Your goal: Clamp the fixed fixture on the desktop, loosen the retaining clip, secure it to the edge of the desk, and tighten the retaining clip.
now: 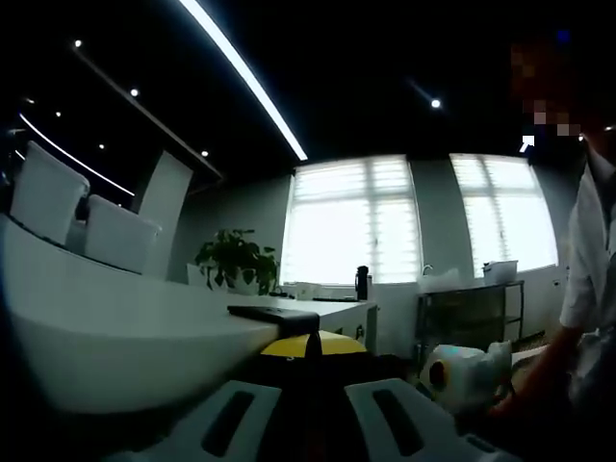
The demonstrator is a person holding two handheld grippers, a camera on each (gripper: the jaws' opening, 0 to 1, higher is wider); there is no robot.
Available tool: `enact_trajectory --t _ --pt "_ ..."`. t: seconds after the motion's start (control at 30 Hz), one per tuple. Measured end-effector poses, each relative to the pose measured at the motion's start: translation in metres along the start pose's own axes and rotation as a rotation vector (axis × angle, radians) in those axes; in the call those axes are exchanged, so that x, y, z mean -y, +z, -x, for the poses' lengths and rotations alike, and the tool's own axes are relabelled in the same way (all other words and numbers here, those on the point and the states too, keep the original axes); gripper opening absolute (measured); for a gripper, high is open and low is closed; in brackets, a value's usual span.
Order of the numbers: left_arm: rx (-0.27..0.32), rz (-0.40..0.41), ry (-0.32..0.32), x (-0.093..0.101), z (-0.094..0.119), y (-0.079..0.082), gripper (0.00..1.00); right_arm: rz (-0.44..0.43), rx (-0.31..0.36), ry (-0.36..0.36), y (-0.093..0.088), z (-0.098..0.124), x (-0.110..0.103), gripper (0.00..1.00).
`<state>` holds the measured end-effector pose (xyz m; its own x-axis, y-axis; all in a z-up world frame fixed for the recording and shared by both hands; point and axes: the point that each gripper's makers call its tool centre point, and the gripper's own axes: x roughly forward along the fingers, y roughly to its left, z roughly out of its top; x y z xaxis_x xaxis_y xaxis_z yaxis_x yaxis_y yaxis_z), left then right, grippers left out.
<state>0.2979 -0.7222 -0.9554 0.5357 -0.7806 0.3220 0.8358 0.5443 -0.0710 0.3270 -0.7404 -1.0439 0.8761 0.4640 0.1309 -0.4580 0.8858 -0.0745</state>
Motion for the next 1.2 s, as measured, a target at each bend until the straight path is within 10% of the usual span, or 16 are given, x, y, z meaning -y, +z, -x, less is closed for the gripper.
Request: enact_trajectory --t 0.63,0.87,1.2 --pt "-0.013 0.009 0.002 0.0 0.0 0.0 0.02 0.048 -0.029 -0.094 0.001 -0.025 -0.005 0.26" --pt "-0.012 0.003 -0.004 0.0 0.0 0.0 0.02 0.008 0.019 0.075 0.002 -0.028 -0.012 0.26" --pt "-0.012 -0.012 -0.005 0.001 0.0 0.0 0.02 0.094 -0.015 0.496 0.001 -0.031 -0.02 0.26"
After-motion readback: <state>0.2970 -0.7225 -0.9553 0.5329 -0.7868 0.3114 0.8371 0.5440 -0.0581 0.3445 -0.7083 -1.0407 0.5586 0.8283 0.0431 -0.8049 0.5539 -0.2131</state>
